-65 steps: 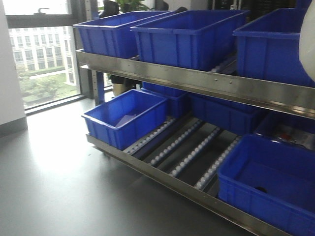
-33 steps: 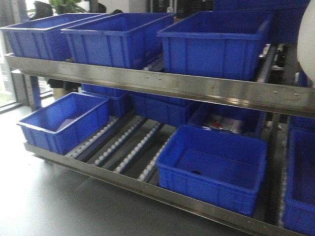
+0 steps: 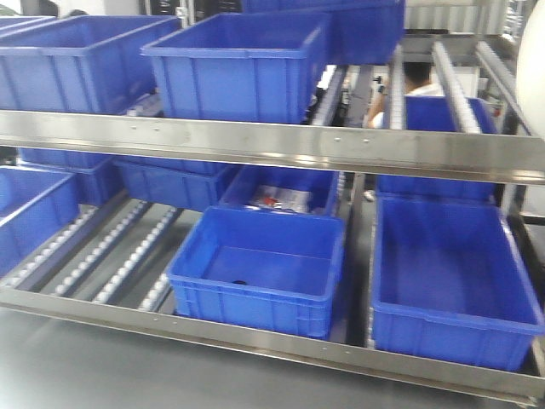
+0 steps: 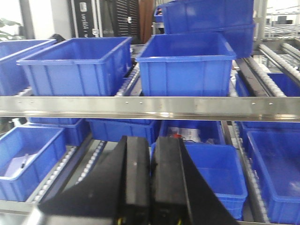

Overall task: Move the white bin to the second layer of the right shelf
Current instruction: 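Drive up to the roller-shelf rack holding the white bin in the right gripper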

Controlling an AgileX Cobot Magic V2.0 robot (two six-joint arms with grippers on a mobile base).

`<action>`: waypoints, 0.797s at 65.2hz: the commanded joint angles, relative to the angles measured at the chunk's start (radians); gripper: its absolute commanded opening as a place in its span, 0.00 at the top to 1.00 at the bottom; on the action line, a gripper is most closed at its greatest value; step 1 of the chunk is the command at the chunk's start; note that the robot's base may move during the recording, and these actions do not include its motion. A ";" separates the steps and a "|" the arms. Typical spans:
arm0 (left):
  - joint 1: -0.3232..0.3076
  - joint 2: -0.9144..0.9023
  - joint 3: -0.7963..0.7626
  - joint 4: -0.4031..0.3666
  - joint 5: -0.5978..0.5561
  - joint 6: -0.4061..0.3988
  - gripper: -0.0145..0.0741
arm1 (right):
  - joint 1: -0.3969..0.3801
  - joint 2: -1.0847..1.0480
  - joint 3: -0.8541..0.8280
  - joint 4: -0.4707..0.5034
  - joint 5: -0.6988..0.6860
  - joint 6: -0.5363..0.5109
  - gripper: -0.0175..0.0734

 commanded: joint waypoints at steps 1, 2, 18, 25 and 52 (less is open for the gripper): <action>-0.002 -0.013 0.033 -0.005 -0.087 -0.007 0.74 | -0.002 0.002 -0.031 0.000 -0.108 -0.005 0.78; -0.002 -0.013 0.033 -0.005 -0.087 -0.007 0.74 | -0.002 0.002 -0.031 0.000 -0.108 -0.005 0.78; -0.002 -0.013 0.033 -0.005 -0.087 -0.007 0.74 | -0.002 0.003 -0.031 0.000 -0.108 -0.005 0.78; -0.002 -0.013 0.033 -0.005 -0.087 -0.007 0.74 | -0.002 0.004 -0.031 0.000 -0.108 -0.005 0.78; -0.002 -0.013 0.033 -0.005 -0.087 -0.007 0.74 | -0.002 0.004 -0.031 0.000 -0.108 -0.005 0.78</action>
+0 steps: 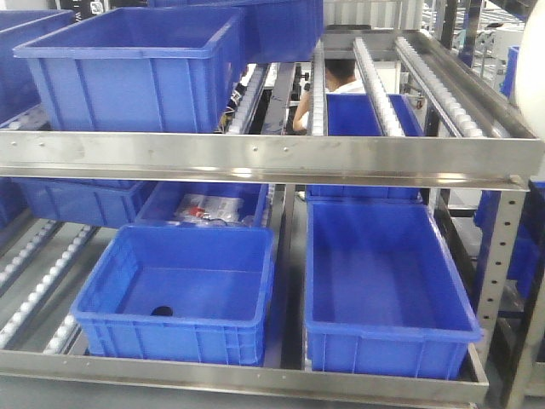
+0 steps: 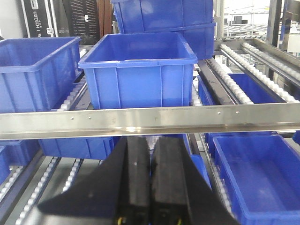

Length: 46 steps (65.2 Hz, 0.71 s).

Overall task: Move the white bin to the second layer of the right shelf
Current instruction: 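Drive up to the roller-shelf rack holding the white bin in the right gripper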

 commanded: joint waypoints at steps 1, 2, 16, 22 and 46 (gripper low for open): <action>-0.002 -0.013 0.033 -0.005 -0.087 -0.007 0.74 | -0.002 0.004 -0.031 0.000 -0.108 -0.005 0.78; -0.002 -0.013 0.033 -0.005 -0.087 -0.007 0.74 | -0.002 0.004 -0.031 0.000 -0.108 -0.005 0.78; -0.002 -0.013 0.033 -0.005 -0.087 -0.007 0.74 | -0.002 0.004 -0.031 0.000 -0.108 -0.005 0.78; -0.002 -0.013 0.033 -0.005 -0.087 -0.007 0.74 | -0.002 0.004 -0.031 0.000 -0.108 -0.005 0.78; -0.002 -0.013 0.033 -0.005 -0.087 -0.007 0.74 | -0.002 0.004 -0.031 0.000 -0.108 -0.005 0.78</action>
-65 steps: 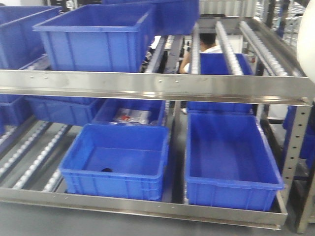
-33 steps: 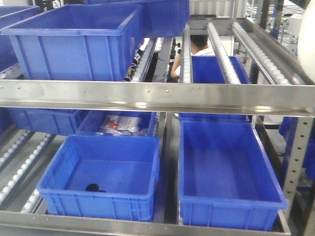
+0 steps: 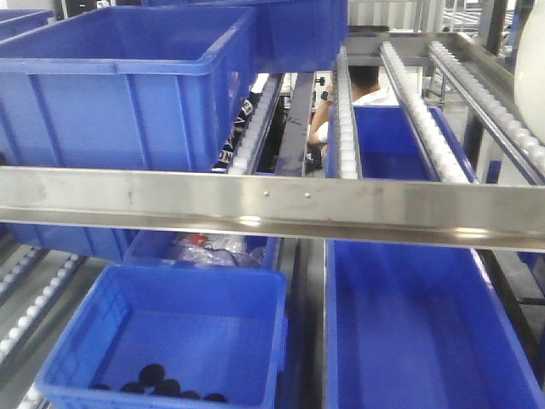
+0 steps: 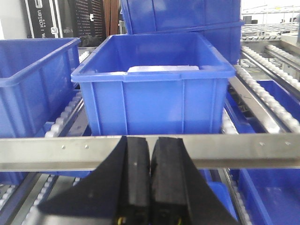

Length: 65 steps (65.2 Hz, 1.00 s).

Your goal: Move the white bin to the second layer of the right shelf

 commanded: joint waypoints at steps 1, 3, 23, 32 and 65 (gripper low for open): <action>-0.002 -0.013 0.033 -0.005 -0.087 -0.007 0.74 | -0.002 0.004 -0.031 0.000 -0.108 -0.005 0.78; -0.002 -0.013 0.033 -0.005 -0.087 -0.007 0.74 | -0.002 0.004 -0.031 0.000 -0.108 -0.005 0.78; -0.002 -0.013 0.033 -0.005 -0.087 -0.007 0.74 | -0.002 0.004 -0.031 0.000 -0.108 -0.005 0.78; -0.002 -0.013 0.033 -0.005 -0.087 -0.007 0.74 | -0.002 0.004 -0.031 0.000 -0.108 -0.005 0.78; -0.002 -0.013 0.033 -0.005 -0.087 -0.007 0.74 | -0.002 0.004 -0.031 0.000 -0.108 -0.005 0.78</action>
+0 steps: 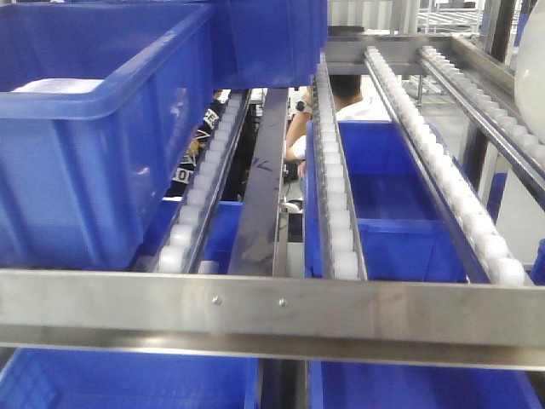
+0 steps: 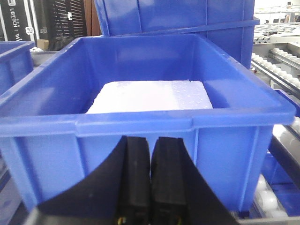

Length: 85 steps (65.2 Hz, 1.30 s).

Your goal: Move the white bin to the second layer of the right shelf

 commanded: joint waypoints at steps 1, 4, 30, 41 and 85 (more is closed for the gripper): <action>-0.002 -0.013 0.033 -0.005 -0.087 -0.007 0.74 | -0.002 0.004 -0.031 0.000 -0.108 -0.005 0.78; -0.002 -0.013 0.033 -0.005 -0.087 -0.007 0.74 | -0.002 0.004 -0.031 0.000 -0.108 -0.005 0.78; -0.002 -0.013 0.033 -0.005 -0.087 -0.007 0.74 | -0.002 0.004 -0.031 0.000 -0.108 -0.005 0.78; -0.002 -0.013 0.033 -0.005 -0.087 -0.007 0.74 | -0.002 0.004 -0.031 0.000 -0.108 -0.005 0.78; -0.002 -0.013 0.033 -0.005 -0.087 -0.007 0.74 | -0.002 0.004 -0.031 0.000 -0.108 -0.005 0.78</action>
